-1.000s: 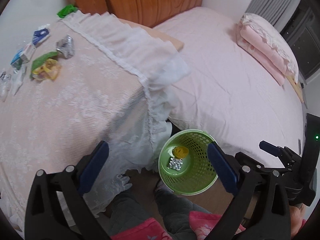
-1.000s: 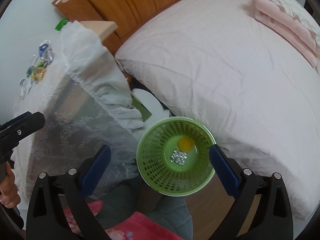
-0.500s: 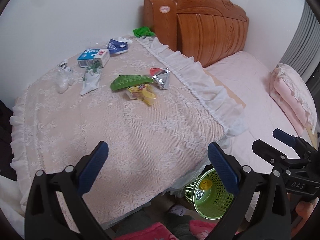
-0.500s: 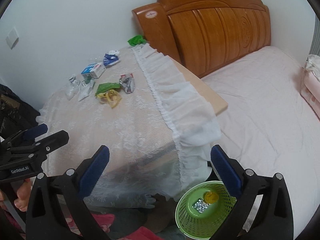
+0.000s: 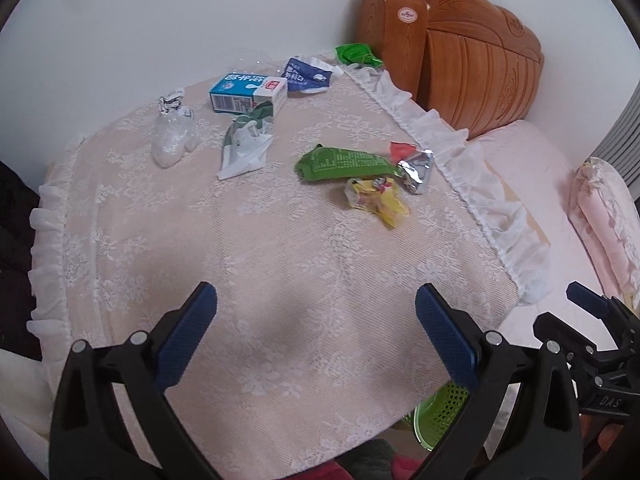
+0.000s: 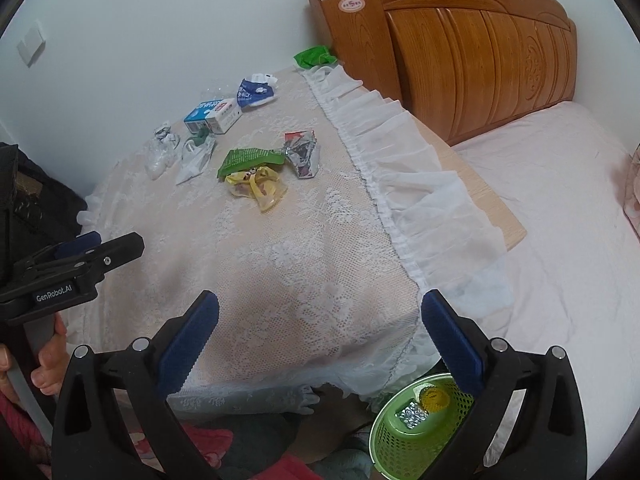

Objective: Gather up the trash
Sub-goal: 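Grasp the green-and-white plastic bag with the left tool while the right tool grasps the red-and-silver packet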

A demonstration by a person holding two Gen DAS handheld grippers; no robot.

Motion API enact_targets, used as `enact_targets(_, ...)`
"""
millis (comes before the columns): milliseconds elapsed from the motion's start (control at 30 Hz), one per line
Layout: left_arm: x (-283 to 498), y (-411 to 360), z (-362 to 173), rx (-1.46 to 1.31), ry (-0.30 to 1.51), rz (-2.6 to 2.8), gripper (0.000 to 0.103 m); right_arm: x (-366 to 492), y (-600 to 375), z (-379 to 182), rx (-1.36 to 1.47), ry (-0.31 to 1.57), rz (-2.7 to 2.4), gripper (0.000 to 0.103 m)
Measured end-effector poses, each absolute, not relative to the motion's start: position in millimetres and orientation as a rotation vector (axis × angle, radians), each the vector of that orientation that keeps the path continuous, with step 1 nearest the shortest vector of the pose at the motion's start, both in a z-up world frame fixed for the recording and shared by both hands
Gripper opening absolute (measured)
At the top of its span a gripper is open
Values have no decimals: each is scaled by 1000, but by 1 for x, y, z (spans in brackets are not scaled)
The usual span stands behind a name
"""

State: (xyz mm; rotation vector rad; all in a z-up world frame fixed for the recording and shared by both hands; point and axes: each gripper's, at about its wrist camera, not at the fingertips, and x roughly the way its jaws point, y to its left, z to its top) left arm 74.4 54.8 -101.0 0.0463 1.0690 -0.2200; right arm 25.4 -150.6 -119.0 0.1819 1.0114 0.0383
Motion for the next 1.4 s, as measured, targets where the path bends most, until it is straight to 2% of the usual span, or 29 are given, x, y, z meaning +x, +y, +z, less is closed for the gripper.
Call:
enact_targets(533, 263, 79, -165, 7, 1139, -121, 95, 160, -126, -139, 235, 1016, 0, 100)
enact_targets(633, 287, 76, -181, 17, 1163, -112, 91, 176, -129, -147, 253, 1021, -15, 100)
enact_targets(667, 293, 75, -186, 22, 1174, -110, 86, 181, -131, -151, 260, 1024, -20, 100)
enact_targets(800, 305, 75, -200, 3, 1221, -114, 67, 189, -139, -159, 273, 1038, -40, 100)
enact_targets(933, 308, 77, -200, 17, 1212, -93, 63, 196, -144, -164, 282, 1043, -38, 100)
enact_targets(1033, 310, 80, -200, 9, 1212, -86, 59, 204, -145, -168, 282, 1047, -21, 96)
enact_targets(1100, 309, 85, -198, -1, 1214, -85, 58, 210, -143, -171, 273, 1049, -11, 94)
enact_targets(1167, 306, 91, -193, -9, 1206, -84, 58, 214, -141, -173, 256, 1061, -1, 87)
enact_targets(1400, 284, 101, -164, 28, 1140, -116, 58, 207, -136, -177, 102, 1072, 35, 86)
